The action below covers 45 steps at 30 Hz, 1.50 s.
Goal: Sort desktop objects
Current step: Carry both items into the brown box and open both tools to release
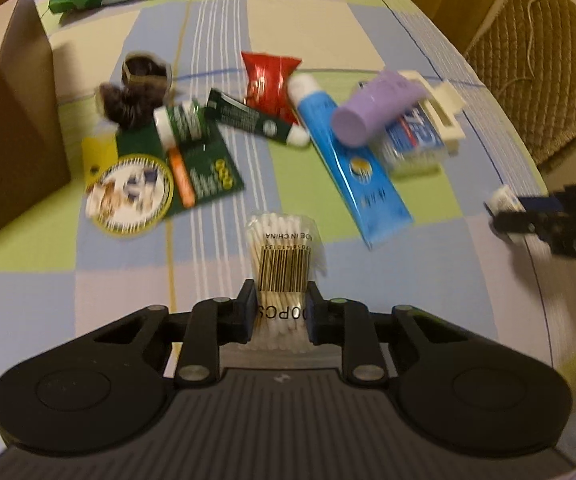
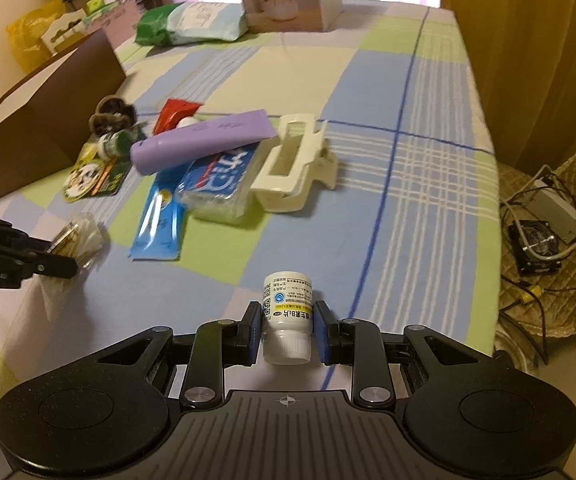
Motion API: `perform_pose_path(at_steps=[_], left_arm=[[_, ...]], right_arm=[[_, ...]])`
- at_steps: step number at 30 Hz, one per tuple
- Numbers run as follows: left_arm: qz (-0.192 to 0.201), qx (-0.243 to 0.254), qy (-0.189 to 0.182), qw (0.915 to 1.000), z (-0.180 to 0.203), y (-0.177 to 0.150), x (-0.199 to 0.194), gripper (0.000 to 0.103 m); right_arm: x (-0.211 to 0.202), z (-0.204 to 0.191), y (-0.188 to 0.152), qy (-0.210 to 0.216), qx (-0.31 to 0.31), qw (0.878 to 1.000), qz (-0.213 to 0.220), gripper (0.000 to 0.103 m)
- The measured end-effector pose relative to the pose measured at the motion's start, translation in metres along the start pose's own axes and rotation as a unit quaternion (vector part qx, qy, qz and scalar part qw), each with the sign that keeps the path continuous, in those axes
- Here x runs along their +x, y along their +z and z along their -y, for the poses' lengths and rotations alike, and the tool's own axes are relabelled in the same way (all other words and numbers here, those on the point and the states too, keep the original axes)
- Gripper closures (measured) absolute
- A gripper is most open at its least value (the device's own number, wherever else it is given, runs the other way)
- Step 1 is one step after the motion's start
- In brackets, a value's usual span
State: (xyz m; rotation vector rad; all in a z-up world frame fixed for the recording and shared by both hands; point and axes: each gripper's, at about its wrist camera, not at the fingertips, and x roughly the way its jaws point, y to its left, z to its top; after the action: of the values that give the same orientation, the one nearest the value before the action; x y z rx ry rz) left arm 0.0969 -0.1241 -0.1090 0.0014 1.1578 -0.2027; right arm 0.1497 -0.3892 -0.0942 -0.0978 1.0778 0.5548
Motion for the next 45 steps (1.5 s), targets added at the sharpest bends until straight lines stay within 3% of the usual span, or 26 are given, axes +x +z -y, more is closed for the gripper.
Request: perform_pose_path(at_steps=[13, 21, 29, 36, 41, 45], left_arm=[[0.081, -0.005, 0.007, 0.9967, -0.042, -0.002, -0.094, 0.086], [0.105, 0.004, 0.018, 0.9943, -0.124, -0.003, -0.159, 0.086], [0.143, 0.024, 0.067, 0.9871, -0.223, 0.013, -0.217, 0.086], [0.142, 0.026, 0.094, 0.9849, -0.284, 0.025, -0.218, 0.086], [0.126, 0.014, 0.087, 0.9880, -0.314, 0.042, -0.192, 0.086], [0.096, 0.007, 0.064, 0.9932, -0.334, 0.053, -0.164, 0.086]], right_arm=[[-0.027, -0.069, 0.033, 0.077, -0.009, 0.997, 0.008, 0.073], [-0.033, -0.145, 0.089, 0.132, -0.047, 0.990, 0.025, 0.073], [-0.015, -0.248, 0.163, 0.192, -0.105, 0.974, 0.058, 0.073], [0.027, -0.315, 0.207, 0.179, -0.144, 0.971, 0.065, 0.073], [0.068, -0.354, 0.228, 0.159, -0.154, 0.974, 0.047, 0.073], [0.111, -0.381, 0.240, 0.153, -0.168, 0.974, 0.005, 0.073]])
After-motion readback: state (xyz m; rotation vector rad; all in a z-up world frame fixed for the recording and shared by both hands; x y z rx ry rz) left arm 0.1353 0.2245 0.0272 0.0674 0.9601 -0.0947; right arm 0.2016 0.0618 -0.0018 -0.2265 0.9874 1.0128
